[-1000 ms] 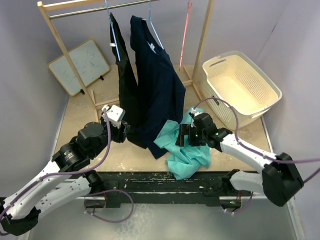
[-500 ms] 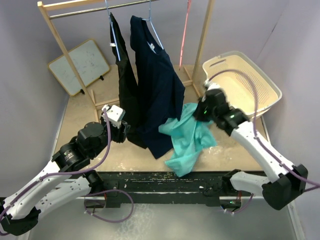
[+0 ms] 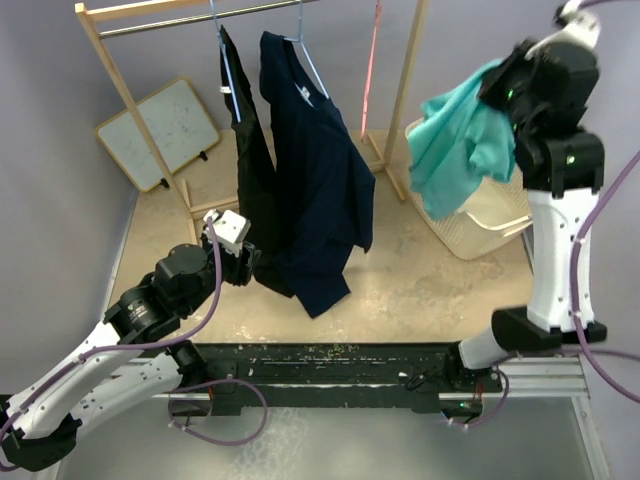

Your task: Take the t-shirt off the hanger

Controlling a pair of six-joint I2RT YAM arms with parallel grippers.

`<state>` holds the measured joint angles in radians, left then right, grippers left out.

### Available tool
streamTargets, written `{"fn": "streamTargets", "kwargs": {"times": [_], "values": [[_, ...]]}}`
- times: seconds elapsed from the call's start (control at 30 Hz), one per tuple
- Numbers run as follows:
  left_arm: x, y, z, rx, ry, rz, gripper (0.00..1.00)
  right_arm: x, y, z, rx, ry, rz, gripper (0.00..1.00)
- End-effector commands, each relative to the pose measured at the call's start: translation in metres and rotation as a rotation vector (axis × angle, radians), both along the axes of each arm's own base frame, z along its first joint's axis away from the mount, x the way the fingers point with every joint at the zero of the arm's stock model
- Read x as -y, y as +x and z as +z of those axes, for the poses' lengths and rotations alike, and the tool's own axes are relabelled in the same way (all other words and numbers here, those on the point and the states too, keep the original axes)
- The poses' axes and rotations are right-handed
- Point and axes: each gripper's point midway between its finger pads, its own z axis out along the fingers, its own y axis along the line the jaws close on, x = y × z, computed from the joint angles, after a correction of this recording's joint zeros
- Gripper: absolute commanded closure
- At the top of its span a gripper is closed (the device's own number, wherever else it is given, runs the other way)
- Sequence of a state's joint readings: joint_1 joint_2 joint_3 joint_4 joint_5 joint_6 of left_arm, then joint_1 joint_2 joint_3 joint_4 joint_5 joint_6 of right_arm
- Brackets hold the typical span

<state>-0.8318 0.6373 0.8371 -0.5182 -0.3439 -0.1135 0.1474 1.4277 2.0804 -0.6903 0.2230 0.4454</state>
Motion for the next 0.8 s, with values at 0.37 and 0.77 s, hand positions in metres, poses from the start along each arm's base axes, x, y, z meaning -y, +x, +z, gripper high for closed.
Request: {"fn": "streamTargets", "kwargs": {"times": [0.37,0.77], "values": [[0.006,0.000,0.008,0.018,-0.045,-0.017,0.44,0.155,0.063,0.055,0.198,0.082,-0.420,1.00],[0.007,0.000,0.007,0.016,-0.042,-0.024,0.44,0.161,0.077,0.039,0.172,0.130,-0.336,1.00]]}}
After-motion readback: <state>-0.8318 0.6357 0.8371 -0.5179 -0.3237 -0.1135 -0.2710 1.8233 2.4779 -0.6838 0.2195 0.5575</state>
